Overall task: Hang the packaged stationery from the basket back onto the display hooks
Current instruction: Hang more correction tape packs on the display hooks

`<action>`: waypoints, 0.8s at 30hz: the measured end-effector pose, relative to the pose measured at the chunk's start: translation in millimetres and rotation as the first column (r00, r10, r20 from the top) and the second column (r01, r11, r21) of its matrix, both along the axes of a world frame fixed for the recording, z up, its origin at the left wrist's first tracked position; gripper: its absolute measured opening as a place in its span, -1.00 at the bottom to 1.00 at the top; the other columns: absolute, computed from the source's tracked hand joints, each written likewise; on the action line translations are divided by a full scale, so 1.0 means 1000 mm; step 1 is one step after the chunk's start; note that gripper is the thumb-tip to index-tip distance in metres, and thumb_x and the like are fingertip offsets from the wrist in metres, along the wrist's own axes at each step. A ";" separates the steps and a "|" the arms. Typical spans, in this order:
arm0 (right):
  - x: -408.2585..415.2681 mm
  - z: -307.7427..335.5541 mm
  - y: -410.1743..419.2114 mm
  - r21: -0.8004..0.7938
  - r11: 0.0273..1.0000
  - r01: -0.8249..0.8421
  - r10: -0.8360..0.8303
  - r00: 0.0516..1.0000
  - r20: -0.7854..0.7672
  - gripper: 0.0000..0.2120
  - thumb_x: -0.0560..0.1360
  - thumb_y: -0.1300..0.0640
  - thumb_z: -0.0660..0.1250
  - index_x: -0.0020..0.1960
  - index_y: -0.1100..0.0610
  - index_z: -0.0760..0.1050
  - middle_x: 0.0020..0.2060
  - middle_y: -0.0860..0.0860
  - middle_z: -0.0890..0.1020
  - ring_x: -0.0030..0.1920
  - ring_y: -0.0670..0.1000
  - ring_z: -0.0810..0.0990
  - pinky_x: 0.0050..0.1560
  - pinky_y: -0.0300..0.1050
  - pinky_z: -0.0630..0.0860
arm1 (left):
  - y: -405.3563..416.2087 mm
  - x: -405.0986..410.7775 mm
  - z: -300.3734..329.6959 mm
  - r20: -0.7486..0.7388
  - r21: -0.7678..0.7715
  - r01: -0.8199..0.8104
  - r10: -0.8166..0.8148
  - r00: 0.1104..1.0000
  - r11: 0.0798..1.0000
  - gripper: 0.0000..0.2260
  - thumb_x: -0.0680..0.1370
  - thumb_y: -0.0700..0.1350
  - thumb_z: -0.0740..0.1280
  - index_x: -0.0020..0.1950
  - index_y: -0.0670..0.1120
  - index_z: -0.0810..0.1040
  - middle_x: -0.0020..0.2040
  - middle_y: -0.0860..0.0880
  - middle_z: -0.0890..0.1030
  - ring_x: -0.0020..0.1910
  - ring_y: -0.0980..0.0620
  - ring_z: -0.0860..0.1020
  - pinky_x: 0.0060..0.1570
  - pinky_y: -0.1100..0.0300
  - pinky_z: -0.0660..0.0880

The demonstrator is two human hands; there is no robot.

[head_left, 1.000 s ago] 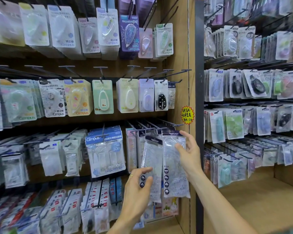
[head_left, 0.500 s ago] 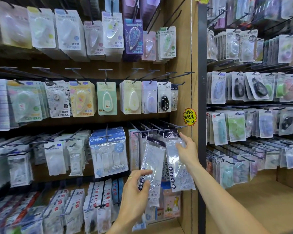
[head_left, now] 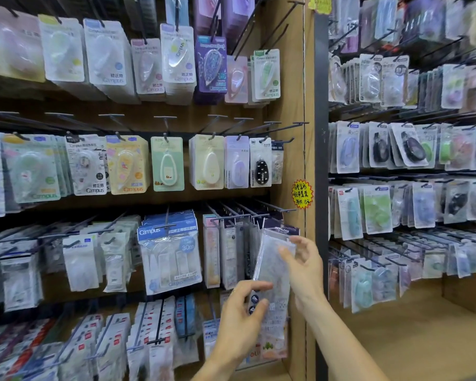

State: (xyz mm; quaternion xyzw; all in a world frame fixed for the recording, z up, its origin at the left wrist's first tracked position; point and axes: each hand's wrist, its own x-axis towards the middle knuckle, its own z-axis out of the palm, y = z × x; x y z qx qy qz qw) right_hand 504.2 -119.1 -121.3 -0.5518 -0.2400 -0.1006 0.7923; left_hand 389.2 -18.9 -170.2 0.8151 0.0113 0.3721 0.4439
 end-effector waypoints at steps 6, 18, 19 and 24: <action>0.023 0.021 -0.003 -0.029 0.999 0.043 -0.042 0.999 0.024 -0.61 0.58 0.29 0.39 0.37 0.04 0.50 0.38 -0.04 0.52 0.45 -0.03 0.42 0.48 -0.01 0.36 | -0.015 0.025 0.015 -0.123 -0.022 0.044 -0.047 0.991 0.999 -0.65 0.65 -0.17 0.35 0.24 0.29 0.56 0.27 0.38 0.54 0.31 0.25 0.52 0.41 0.10 0.46; 0.045 0.023 0.011 -0.329 0.931 0.158 -0.129 0.986 0.108 -0.56 0.63 0.22 0.33 0.47 -0.05 0.46 0.36 -0.09 0.44 0.30 -0.04 0.49 0.35 -0.08 0.43 | -0.011 0.023 0.016 -0.258 -0.081 0.110 -0.127 0.958 0.991 -0.61 0.67 -0.15 0.33 0.35 0.32 0.48 0.39 0.13 0.55 0.26 -0.07 0.60 0.36 -0.03 0.53; 0.049 0.025 0.016 -0.362 0.915 0.177 -0.142 0.982 0.121 -0.55 0.62 0.21 0.33 0.47 -0.05 0.46 0.36 -0.06 0.44 0.24 0.03 0.57 0.29 -0.01 0.54 | -0.009 0.023 0.016 -0.270 -0.079 0.100 -0.118 0.956 0.992 -0.60 0.67 -0.13 0.33 0.39 0.32 0.46 0.40 0.04 0.56 0.36 -0.10 0.53 0.43 -0.05 0.46; 0.065 0.037 0.039 -0.515 0.814 0.268 -0.209 0.963 0.172 -0.51 0.59 0.23 0.37 0.49 -0.04 0.44 0.28 0.15 0.54 0.02 0.14 0.62 0.21 0.08 0.57 | 0.010 0.010 0.013 -0.252 0.012 0.057 -0.052 0.966 0.998 -0.57 0.68 -0.09 0.31 0.52 0.22 0.40 0.42 0.26 0.39 0.43 0.24 0.33 0.41 0.26 0.30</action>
